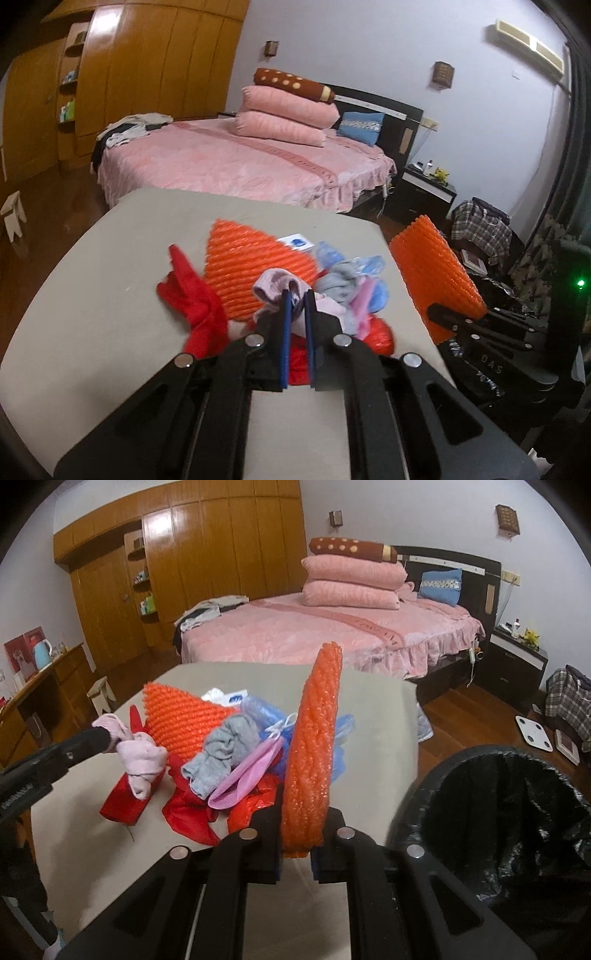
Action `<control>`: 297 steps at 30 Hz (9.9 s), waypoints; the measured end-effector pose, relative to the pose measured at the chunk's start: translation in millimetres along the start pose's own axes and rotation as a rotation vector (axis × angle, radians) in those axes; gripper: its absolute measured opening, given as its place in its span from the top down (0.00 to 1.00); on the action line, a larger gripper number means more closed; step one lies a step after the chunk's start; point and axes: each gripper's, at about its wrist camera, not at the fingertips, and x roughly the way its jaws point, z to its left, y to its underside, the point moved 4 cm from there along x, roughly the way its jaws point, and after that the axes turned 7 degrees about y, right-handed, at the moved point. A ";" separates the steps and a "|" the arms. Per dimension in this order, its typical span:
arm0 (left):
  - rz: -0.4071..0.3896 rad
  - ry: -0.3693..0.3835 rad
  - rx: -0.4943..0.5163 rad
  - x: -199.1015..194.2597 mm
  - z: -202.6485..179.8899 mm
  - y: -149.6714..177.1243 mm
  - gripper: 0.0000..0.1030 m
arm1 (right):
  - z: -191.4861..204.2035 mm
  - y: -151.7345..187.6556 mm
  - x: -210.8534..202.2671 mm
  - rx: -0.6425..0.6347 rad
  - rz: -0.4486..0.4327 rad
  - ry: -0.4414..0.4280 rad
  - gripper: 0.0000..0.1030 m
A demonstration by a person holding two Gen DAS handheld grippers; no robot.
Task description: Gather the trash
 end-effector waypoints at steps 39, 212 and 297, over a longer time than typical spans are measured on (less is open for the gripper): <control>0.034 -0.218 0.089 25.9 22.6 -1.7 0.16 | -45.8 -4.7 -27.8 0.098 -0.096 0.097 0.06; 0.173 -0.090 0.007 62.5 43.0 41.1 0.28 | 18.8 27.4 57.5 -0.012 0.108 -0.025 0.54; 0.001 0.013 -0.033 -5.1 11.2 -9.0 0.85 | 21.1 -24.8 -14.7 0.006 -0.035 -0.103 0.86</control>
